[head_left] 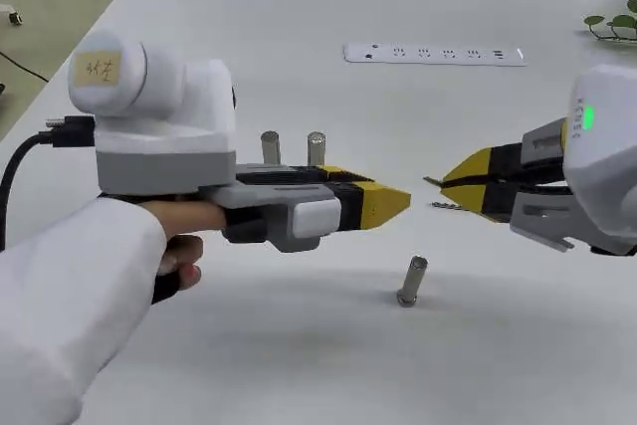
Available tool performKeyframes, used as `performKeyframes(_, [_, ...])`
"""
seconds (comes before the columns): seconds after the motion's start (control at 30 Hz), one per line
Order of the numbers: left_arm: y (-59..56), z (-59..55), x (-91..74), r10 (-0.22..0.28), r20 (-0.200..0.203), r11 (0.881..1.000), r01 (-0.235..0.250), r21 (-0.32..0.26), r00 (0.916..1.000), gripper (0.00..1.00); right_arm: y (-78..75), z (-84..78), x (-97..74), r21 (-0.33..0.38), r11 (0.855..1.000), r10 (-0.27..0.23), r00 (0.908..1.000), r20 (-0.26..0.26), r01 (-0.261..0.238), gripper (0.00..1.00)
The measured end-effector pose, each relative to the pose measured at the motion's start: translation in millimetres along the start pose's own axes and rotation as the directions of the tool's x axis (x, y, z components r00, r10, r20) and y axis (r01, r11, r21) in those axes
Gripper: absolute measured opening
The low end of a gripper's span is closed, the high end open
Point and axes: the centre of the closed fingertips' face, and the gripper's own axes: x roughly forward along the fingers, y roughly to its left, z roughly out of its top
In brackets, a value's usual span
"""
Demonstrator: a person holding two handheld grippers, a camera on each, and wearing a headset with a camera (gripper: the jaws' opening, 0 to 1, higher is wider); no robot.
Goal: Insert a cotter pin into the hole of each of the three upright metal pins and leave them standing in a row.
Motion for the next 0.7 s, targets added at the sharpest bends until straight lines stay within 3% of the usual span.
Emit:
performKeyframes(0.33, [-5.9,-4.1,10.5,-0.036,-0.034,0.999,0.036,-0.005,0.9988,0.12,10.9,11.1,0.0,-0.013,1.0,0.005,0.9996,0.029,-0.005,0.0])
performKeyframes(0.7, [-11.4,-2.1,13.0,-0.067,-0.034,0.998,0.066,-0.008,0.9972,0.04,13.8,24.4,-5.3,-0.04,0.999,0.001,0.9988,0.049,0.001,0.0])
